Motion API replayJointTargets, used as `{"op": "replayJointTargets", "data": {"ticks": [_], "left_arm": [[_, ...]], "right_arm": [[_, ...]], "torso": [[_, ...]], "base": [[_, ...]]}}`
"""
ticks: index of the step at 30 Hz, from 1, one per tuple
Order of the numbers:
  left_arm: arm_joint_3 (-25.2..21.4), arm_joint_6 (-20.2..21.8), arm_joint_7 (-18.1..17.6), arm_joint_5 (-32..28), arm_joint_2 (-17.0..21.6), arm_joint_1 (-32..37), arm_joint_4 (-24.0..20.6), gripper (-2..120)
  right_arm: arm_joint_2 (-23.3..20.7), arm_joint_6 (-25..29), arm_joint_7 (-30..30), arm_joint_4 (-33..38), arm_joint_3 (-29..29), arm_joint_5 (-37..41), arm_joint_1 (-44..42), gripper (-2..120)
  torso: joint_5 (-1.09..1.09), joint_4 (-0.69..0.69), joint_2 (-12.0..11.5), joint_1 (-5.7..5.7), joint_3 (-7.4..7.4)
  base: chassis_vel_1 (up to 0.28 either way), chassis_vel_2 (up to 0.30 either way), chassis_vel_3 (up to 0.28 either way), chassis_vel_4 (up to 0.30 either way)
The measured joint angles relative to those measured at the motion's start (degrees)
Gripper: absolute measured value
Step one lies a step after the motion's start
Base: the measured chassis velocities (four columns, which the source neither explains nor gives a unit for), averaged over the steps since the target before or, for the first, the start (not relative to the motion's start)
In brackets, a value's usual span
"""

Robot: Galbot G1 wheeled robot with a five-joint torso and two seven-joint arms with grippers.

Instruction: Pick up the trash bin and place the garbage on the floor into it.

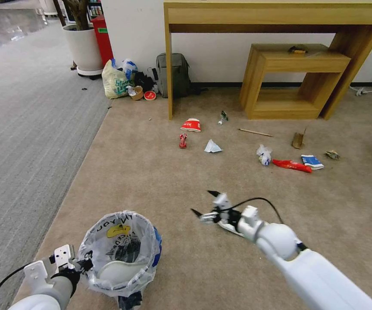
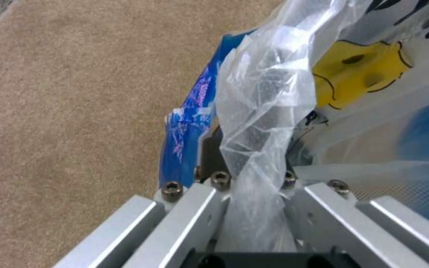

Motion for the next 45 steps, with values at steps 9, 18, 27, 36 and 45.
{"op": "replayJointTargets", "data": {"ticks": [9,18,27,36,45], "left_arm": [[0.4,0.0,-0.1,0.5,-0.6,0.0,0.0,0],[-0.1,0.0,0.3,0.7,-0.8,0.8,-0.3,0],[-0.1,0.0,1.1,1.6,-1.7,0.9,-0.2,0],[-0.2,0.0,1.3,1.7,-1.4,1.2,-0.3,0],[-0.6,0.0,1.6,1.7,-1.2,1.3,-0.2,0]], "right_arm": [[-1.2,6.5,-13.8,-20.3,1.2,-5.7,4.6,100],[-1.3,6.8,-16.1,-29.1,1.8,-10.6,6.1,100],[0.1,7.5,-16.7,-38.5,2.1,-12.0,9.6,100],[3.4,7.6,-16.5,-46.3,1.5,-12.3,13.4,100],[5.5,7.0,-15.6,-48.9,1.6,-13.5,14.6,91]], "torso": [[0.01,0.01,0.0,0.00,0.01],[-0.01,0.01,0.0,0.00,0.00],[-0.02,0.00,0.0,0.00,0.00],[-0.01,0.00,0.0,0.00,0.01],[-0.02,0.01,0.0,0.00,0.01]], "base": [[0.000,0.000,0.000,0.000],[0.000,0.000,0.000,0.000],[0.000,0.000,0.000,0.000],[0.000,0.000,0.000,0.000],[0.000,0.000,0.000,0.000]]}}
